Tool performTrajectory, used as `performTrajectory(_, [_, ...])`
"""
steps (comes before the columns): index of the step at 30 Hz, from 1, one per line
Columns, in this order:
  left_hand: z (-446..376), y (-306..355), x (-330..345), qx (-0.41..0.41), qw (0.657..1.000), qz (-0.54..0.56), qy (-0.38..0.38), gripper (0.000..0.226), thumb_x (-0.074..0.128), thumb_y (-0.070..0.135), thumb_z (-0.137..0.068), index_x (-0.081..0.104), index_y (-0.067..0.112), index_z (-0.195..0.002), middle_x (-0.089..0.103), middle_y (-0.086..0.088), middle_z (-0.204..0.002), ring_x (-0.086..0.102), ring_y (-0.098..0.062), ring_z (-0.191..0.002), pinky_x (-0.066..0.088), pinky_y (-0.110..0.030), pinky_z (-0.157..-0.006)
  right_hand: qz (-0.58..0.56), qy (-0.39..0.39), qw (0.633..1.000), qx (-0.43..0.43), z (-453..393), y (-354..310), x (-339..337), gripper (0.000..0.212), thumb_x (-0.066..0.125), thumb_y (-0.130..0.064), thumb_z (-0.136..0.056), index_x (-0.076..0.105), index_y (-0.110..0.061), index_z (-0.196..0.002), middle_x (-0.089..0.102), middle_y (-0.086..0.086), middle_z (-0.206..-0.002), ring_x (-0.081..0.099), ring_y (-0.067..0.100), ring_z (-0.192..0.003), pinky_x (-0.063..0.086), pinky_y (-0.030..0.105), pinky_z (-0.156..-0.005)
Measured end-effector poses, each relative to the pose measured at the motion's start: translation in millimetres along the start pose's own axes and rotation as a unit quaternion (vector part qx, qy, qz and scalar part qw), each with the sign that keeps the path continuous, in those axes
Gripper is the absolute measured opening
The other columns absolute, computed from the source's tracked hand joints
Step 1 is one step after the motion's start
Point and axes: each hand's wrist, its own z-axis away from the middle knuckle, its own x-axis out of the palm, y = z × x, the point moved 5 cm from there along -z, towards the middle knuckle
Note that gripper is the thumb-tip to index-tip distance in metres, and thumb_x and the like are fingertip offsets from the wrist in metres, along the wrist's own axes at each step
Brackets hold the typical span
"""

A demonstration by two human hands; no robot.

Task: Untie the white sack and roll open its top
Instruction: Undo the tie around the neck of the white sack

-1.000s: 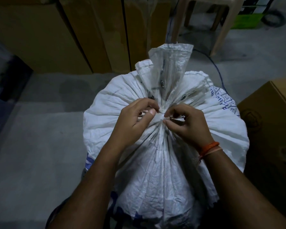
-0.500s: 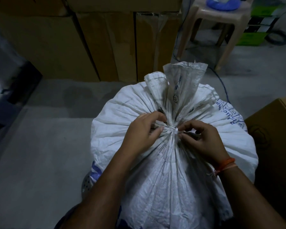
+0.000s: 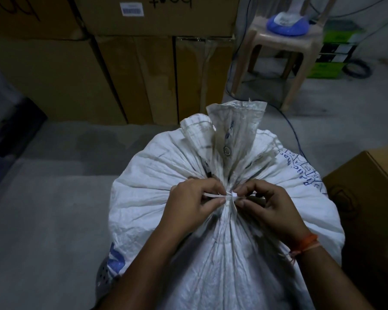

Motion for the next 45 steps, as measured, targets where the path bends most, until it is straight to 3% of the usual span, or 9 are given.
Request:
performTrajectory(5, [-0.5, -6.0, 7.1, -0.039, 0.997, 0.058, 0.014, 0.013, 0.079, 0.042, -0.085, 0.081, 0.034, -0.095, 0.080, 0.019, -0.089, 0.076, -0.004, -0.089, 0.061, -0.040, -0.082, 0.046, 0.015, 0.999, -0.009, -0.5, -3.7, -0.4, 0.019, 0.082, 0.004, -0.083, 0.079, -0.013, -0.092, 0.073, 0.013, -0.098, 0.071, 0.012, -0.094, 0.054, 0.016, -0.080])
performTrajectory(7, [-0.3, -8.7, 9.3, -0.057, 0.996, 0.069, 0.022, 0.010, 0.081, 0.038, -0.085, 0.082, 0.032, -0.093, 0.080, 0.018, -0.088, 0.076, -0.003, -0.088, 0.062, -0.040, -0.082, 0.072, 0.018, 0.997, -0.016, -0.4, -4.0, 1.4, 0.018, 0.085, -0.003, -0.083, 0.080, -0.017, -0.094, 0.074, 0.006, -0.098, 0.072, 0.012, -0.096, 0.057, 0.021, -0.081])
performTrajectory(10, [1.4, -7.8, 11.1, -0.068, 0.994, 0.082, 0.033, 0.007, 0.083, 0.033, -0.084, 0.081, 0.030, -0.090, 0.079, 0.018, -0.087, 0.075, -0.002, -0.086, 0.062, -0.039, -0.081, 0.058, 0.018, 0.998, -0.008, 0.7, -2.3, 5.1, 0.011, 0.084, -0.019, -0.081, 0.078, -0.022, -0.090, 0.074, 0.000, -0.092, 0.073, 0.018, -0.093, 0.062, 0.040, -0.084])
performTrajectory(14, [2.7, -5.9, 12.3, -0.067, 0.993, 0.091, 0.023, 0.005, 0.083, 0.028, -0.086, 0.080, 0.029, -0.090, 0.078, 0.018, -0.090, 0.074, -0.003, -0.090, 0.061, -0.040, -0.083, 0.037, 0.018, 0.999, 0.005, 1.6, -1.4, 5.2, 0.017, 0.086, -0.033, -0.075, 0.076, -0.024, -0.086, 0.074, 0.002, -0.090, 0.074, 0.020, -0.089, 0.062, 0.036, -0.081])
performTrajectory(22, [7.3, -6.6, 13.0, -0.095, 0.990, 0.103, -0.019, 0.007, 0.084, 0.019, -0.087, 0.082, 0.025, -0.089, 0.082, 0.005, -0.084, 0.078, -0.009, -0.081, 0.063, -0.041, -0.077, 0.046, 0.007, 0.999, 0.014, 3.1, 8.2, 4.4, 0.015, 0.089, -0.015, -0.078, 0.078, -0.015, -0.088, 0.077, 0.008, -0.089, 0.077, 0.024, -0.086, 0.063, 0.037, -0.080])
performTrajectory(26, [5.5, -11.2, 15.4, -0.105, 0.988, 0.109, -0.032, 0.008, 0.081, 0.025, -0.082, 0.081, 0.026, -0.090, 0.081, 0.002, -0.080, 0.078, -0.017, -0.080, 0.063, -0.046, -0.077, 0.025, -0.007, 0.999, 0.021, 1.8, 10.2, 8.1, 0.015, 0.087, 0.000, -0.079, 0.077, -0.002, -0.090, 0.078, 0.014, -0.090, 0.074, 0.010, -0.082, 0.061, 0.028, -0.082])
performTrajectory(33, [3.7, -7.6, 14.8, -0.092, 0.989, 0.106, -0.048, 0.006, 0.078, 0.017, -0.089, 0.080, 0.022, -0.092, 0.078, 0.003, -0.080, 0.073, -0.013, -0.077, 0.057, -0.035, -0.073, 0.008, 0.001, 1.000, 0.025, 1.4, 7.0, 7.1, 0.017, 0.086, 0.002, -0.079, 0.077, -0.008, -0.089, 0.076, 0.010, -0.090, 0.074, 0.014, -0.084, 0.063, 0.035, -0.085])
performTrajectory(38, [1.3, -5.3, 14.1, -0.081, 0.988, 0.129, -0.034, 0.004, 0.073, 0.024, -0.088, 0.076, 0.025, -0.090, 0.077, 0.001, -0.083, 0.073, -0.020, -0.081, 0.060, -0.045, -0.076, 0.005, 0.023, 0.999, 0.022, 0.3, 3.9, 2.7, 0.017, 0.090, -0.007, -0.078, 0.079, -0.011, -0.091, 0.073, 0.013, -0.093, 0.077, 0.030, -0.083, 0.064, 0.039, -0.078])
performTrajectory(45, [1.9, 3.5, 7.2, -0.072, 0.989, 0.131, 0.004, 0.013, 0.078, 0.013, -0.093, 0.077, 0.026, -0.090, 0.076, 0.012, -0.085, 0.070, -0.005, -0.080, 0.052, -0.020, -0.069, -0.037, 0.041, 0.998, 0.028, 0.2, -1.7, 1.4, 0.016, 0.088, -0.013, -0.074, 0.081, -0.018, -0.087, 0.069, -0.010, -0.085, 0.071, 0.007, -0.076, 0.057, 0.021, -0.073])
